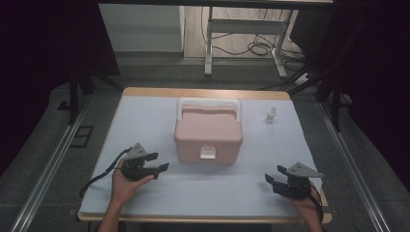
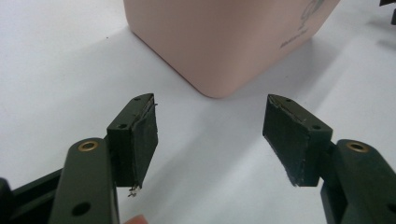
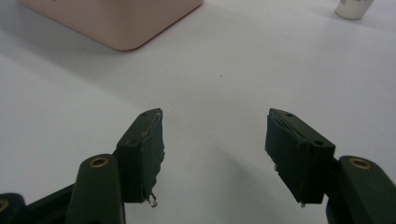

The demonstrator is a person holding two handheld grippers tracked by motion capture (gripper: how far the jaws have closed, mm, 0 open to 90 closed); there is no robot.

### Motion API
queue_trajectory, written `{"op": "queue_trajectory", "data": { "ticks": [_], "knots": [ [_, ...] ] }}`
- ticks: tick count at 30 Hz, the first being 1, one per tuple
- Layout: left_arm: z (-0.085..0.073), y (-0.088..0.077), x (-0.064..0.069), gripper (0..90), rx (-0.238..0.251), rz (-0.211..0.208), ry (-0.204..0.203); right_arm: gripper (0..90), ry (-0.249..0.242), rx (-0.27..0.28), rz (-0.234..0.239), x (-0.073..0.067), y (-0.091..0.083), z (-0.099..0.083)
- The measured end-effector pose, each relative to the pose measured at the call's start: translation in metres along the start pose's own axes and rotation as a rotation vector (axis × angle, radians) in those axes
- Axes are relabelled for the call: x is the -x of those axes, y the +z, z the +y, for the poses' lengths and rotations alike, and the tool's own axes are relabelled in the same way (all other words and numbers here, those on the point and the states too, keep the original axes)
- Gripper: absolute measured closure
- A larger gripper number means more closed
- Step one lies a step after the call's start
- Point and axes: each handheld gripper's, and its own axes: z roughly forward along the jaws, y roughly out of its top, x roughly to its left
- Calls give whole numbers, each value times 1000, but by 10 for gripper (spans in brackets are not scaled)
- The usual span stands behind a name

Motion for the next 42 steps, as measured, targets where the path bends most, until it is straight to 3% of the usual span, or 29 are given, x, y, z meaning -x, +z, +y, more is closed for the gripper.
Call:
{"op": "queue_trajectory", "data": {
  "ticks": [10,16,21,27,32,42],
  "knots": [
    [1,-3,2,356,3,1,-1,376,42,-31,-4,2,0,5],
    [5,-2,5,356,-2,-9,11,375,75,-70,4,5,1,19],
    [8,0,8,357,-5,-17,21,367,55,-113,-10,7,2,31],
    [7,3,9,357,-14,-28,24,361,25,-115,-28,12,-8,51],
    [7,3,9,357,-14,-31,22,382,37,-127,-22,16,-13,62],
    [6,7,11,359,-25,-35,21,391,42,-187,-23,20,-5,77]
  ]
}}
